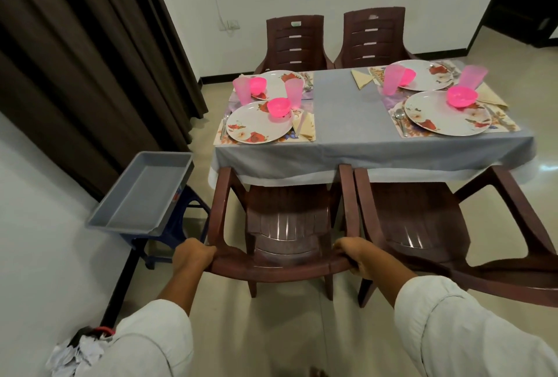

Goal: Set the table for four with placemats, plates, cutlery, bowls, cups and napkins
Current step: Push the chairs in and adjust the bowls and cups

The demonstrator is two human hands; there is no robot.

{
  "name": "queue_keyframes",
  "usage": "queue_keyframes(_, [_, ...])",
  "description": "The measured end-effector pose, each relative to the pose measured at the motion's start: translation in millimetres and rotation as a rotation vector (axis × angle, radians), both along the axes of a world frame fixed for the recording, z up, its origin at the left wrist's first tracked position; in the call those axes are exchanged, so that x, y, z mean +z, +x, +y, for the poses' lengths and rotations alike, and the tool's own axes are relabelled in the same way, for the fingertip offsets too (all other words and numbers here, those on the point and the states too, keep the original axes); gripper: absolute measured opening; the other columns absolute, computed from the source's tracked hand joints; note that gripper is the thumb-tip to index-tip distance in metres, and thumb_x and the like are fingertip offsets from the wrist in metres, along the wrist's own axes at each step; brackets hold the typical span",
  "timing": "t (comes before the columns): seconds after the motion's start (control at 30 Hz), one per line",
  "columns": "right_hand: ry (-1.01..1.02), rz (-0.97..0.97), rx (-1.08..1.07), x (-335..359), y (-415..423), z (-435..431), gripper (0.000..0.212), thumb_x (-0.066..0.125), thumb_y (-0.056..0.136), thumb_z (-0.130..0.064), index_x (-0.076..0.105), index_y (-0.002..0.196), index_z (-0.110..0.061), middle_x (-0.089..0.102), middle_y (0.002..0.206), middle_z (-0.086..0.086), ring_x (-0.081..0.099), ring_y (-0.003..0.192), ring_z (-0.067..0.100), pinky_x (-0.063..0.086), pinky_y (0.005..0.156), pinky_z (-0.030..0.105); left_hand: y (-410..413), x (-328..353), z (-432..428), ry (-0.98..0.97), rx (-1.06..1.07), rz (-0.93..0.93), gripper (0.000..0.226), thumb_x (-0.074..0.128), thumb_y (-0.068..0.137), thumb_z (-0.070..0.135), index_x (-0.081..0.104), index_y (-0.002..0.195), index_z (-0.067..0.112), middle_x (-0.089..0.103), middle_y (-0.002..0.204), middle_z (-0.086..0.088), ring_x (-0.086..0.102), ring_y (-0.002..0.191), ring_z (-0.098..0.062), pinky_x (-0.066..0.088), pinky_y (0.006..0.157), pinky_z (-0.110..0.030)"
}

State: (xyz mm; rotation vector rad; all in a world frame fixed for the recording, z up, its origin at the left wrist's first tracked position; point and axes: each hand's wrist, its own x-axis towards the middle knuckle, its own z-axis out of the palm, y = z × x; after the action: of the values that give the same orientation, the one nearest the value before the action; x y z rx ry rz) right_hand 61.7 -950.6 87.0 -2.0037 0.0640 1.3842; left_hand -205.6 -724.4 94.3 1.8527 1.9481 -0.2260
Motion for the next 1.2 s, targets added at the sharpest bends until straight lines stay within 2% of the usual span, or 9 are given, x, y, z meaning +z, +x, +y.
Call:
queue_keyframes(0.1, [-0.018, -0.006, 0.036, 0, 0, 1, 0.028, 0.054, 0.100, -0.021, 0.065, 0.117, -0.003, 0.064, 0.096, 0.012, 0.058, 0.084, 0.021, 0.047, 0.069, 0.029, 2, 2, -1, -0.017, -0.021, 0.049, 0.035, 0.067, 0.093, 0.040, 0.055, 0.094, 0.007, 0.056, 0.090, -0.012, 0.053, 0.081, -0.027, 0.045, 0.070, -0.036])
queue_keyframes(0.23, [-0.027, -0.086, 0.089, 11, -6, 0, 0.028, 0.056, 0.102, -0.025, 0.060, 0.118, -0.002, 0.065, 0.098, 0.012, 0.060, 0.080, 0.020, 0.047, 0.059, 0.026, 0, 4, -2, -0.043, -0.060, 0.072, 0.036, 0.064, 0.094, 0.039, 0.060, 0.104, 0.005, 0.055, 0.093, -0.012, 0.052, 0.082, -0.026, 0.043, 0.071, -0.036])
queue_keyframes(0.47, [-0.050, -0.345, 0.202, 12, -21, -11, 0.040, 0.062, 0.098, -0.038, 0.059, 0.119, -0.004, 0.067, 0.108, 0.014, 0.068, 0.096, 0.027, 0.060, 0.084, 0.035, -6, 5, -6, -0.076, -0.085, 0.091, 0.029, 0.062, 0.097, 0.032, 0.054, 0.088, 0.005, 0.049, 0.072, -0.009, 0.046, 0.058, -0.021, 0.033, 0.048, -0.028])
queue_keyframes(0.6, [-0.067, -0.487, 0.298, 22, -30, -28, 0.056, 0.059, 0.097, -0.051, 0.056, 0.134, -0.009, 0.064, 0.125, 0.012, 0.064, 0.113, 0.029, 0.055, 0.098, 0.044, -9, 0, -15, -0.010, -0.087, 0.100, 0.041, 0.062, 0.092, 0.044, 0.063, 0.108, 0.006, 0.060, 0.093, -0.013, 0.056, 0.081, -0.027, 0.051, 0.073, -0.036])
queue_keyframes(0.67, [-0.054, -0.570, 0.343, 30, -33, -40, 0.062, 0.057, 0.097, -0.052, 0.049, 0.143, -0.011, 0.060, 0.135, 0.012, 0.058, 0.124, 0.031, 0.050, 0.104, 0.045, -4, 1, -28, 0.143, -0.147, 0.174, 0.049, 0.064, 0.088, 0.054, 0.063, 0.112, 0.012, 0.059, 0.106, -0.012, 0.056, 0.097, -0.030, 0.049, 0.083, -0.040])
queue_keyframes(0.73, [-0.023, -0.670, 0.376, 37, -35, -50, 0.063, 0.057, 0.098, -0.051, 0.046, 0.146, -0.011, 0.058, 0.140, 0.012, 0.056, 0.128, 0.031, 0.049, 0.105, 0.044, 7, 9, -47, 0.330, -0.285, 0.175, 0.048, 0.061, 0.089, 0.056, 0.064, 0.112, 0.014, 0.060, 0.108, -0.010, 0.057, 0.099, -0.028, 0.049, 0.085, -0.040])
queue_keyframes(0.83, [0.030, -0.818, 0.430, 44, -30, -68, 0.058, 0.056, 0.099, -0.049, 0.048, 0.144, -0.013, 0.060, 0.136, 0.010, 0.059, 0.123, 0.028, 0.052, 0.101, 0.041, 32, 18, -80, 0.480, -0.487, 0.015, 0.043, 0.058, 0.093, 0.052, 0.061, 0.116, 0.014, 0.061, 0.116, -0.008, 0.058, 0.106, -0.024, 0.052, 0.090, -0.040])
queue_keyframes(1.0, [0.103, -1.014, 0.547, 55, -9, -103, 0.055, 0.055, 0.098, -0.052, 0.049, 0.142, -0.019, 0.057, 0.135, 0.007, 0.059, 0.119, 0.024, 0.054, 0.097, 0.042, 84, 28, -148, 0.487, -0.772, -0.321, 0.047, 0.060, 0.096, 0.046, 0.057, 0.130, 0.014, 0.056, 0.131, -0.003, 0.050, 0.124, -0.021, 0.046, 0.102, -0.036])
queue_keyframes(1.2, [0.167, -1.217, 0.650, 58, 47, -181, 0.054, 0.054, 0.095, -0.059, 0.052, 0.134, -0.022, 0.061, 0.125, 0.000, 0.061, 0.112, 0.019, 0.054, 0.092, 0.036, 163, 34, -259, 0.532, -0.899, -0.380, 0.064, 0.052, 0.098, 0.053, 0.042, 0.148, 0.015, 0.042, 0.153, -0.004, 0.033, 0.145, -0.019, 0.032, 0.117, -0.038])
